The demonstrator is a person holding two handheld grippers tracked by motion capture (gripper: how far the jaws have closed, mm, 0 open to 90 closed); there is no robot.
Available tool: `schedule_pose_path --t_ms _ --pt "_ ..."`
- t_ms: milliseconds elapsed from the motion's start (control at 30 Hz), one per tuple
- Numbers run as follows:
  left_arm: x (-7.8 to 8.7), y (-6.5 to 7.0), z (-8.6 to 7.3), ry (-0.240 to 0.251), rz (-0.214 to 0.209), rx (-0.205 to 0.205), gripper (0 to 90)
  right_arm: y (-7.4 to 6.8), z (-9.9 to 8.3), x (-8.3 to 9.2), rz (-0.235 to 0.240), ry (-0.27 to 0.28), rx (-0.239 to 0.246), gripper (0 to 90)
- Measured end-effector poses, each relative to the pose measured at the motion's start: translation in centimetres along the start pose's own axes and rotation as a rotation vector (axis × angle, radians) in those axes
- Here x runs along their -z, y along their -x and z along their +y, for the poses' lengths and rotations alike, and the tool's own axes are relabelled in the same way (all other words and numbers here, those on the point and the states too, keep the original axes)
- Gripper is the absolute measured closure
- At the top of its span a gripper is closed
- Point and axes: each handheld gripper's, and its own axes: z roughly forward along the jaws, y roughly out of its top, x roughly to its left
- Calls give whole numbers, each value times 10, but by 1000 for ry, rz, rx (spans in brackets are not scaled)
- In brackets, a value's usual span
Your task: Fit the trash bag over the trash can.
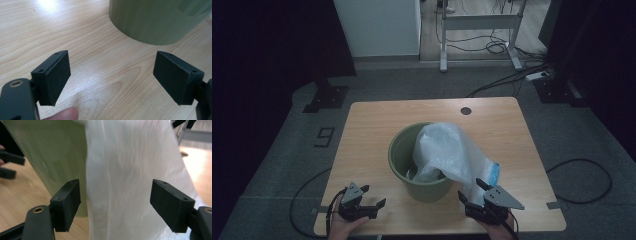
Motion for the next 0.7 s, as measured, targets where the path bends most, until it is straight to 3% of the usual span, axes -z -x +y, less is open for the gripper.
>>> schedule_pose_path --t_ms 100,133,200,233,300,367,400,533,700 --pt "0 0 0 -1 1 -1 138 0 -6 -5 -22 -30 1 268" --pt "1 0 0 0 0 -2 139 3 -12 -9 -39 -58 -9 382" --pt "1 0 0 1 -1 1 139 7 -15 -11 -44 -72 -19 518" --pt "1 0 0 1 -1 1 139 7 -15 -11 -44 -72 -19 518" --pt "2 0 1 4 -1 6 140 16 -19 -11 -64 -81 -35 721" --pt "2 0 1 5 -1 8 143 19 -20 -11 -75 -81 -40 765" --pt "3 1 3 13 -6 13 146 24 -19 -10 -92 -74 -49 831" --pt "6 3 6 37 -2 23 184 38 -15 -4 -144 -33 -81 887" --pt "9 6 11 49 11 32 194 53 -7 2 -162 24 -144 890"
